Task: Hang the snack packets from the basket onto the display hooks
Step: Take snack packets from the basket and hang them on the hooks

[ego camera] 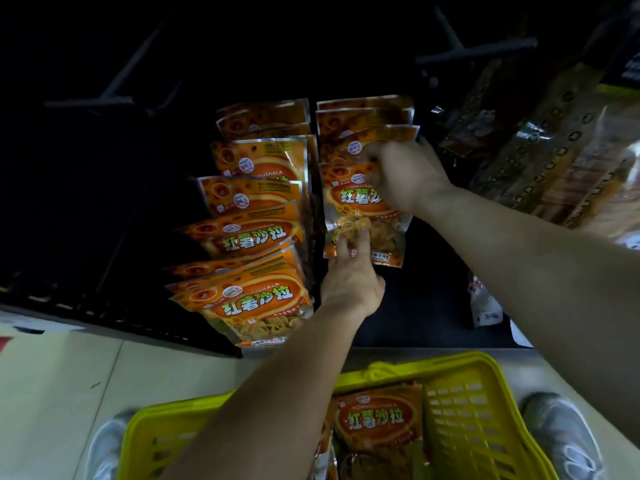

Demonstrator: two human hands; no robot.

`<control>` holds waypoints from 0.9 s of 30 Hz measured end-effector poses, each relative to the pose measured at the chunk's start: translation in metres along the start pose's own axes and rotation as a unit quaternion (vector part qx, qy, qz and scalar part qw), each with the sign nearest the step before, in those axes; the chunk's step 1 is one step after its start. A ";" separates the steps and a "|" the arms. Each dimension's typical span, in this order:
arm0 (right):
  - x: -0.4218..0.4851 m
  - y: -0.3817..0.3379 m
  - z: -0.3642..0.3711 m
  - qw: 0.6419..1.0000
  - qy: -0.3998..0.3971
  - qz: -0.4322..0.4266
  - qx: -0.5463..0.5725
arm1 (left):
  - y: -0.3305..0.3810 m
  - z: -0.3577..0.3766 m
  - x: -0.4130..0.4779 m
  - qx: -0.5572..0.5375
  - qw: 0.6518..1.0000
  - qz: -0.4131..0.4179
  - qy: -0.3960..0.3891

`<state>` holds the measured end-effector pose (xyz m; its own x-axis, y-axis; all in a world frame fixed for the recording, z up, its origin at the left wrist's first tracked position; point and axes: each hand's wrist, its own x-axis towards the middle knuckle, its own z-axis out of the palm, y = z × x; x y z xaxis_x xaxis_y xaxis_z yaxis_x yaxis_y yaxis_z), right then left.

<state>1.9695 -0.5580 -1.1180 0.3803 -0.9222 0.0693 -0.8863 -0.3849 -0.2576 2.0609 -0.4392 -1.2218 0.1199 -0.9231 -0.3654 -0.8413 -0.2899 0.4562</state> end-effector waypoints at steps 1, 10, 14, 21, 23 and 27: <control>-0.001 0.000 0.001 1.000 -0.003 -0.002 0.001 | 0.001 0.001 0.001 -0.004 1.000 -0.009 -0.011; -0.013 0.009 -0.006 0.998 0.011 0.013 -0.053 | -0.004 0.000 -0.005 -0.009 1.000 -0.013 -0.023; -0.024 0.006 -0.020 0.997 0.017 0.024 -0.070 | -0.001 -0.016 -0.022 -0.011 1.000 -0.006 -0.024; -0.073 -0.017 -0.057 0.997 0.030 0.020 -0.075 | 0.011 -0.045 -0.074 -0.019 1.000 0.016 -0.014; -0.094 -0.024 -0.068 0.997 0.023 0.024 -0.072 | 0.015 -0.052 -0.091 -0.018 0.999 0.024 -0.013; -0.139 -0.036 -0.086 0.997 -0.002 0.033 -0.068 | 0.019 -0.069 -0.126 -0.018 0.999 0.040 -0.021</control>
<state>1.9259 -0.4195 -1.0355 0.3212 -0.9456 0.0519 -0.9368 -0.3253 -0.1287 2.0662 -0.3461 -1.1118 0.0307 -0.9326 -0.3595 -0.8277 -0.2254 0.5140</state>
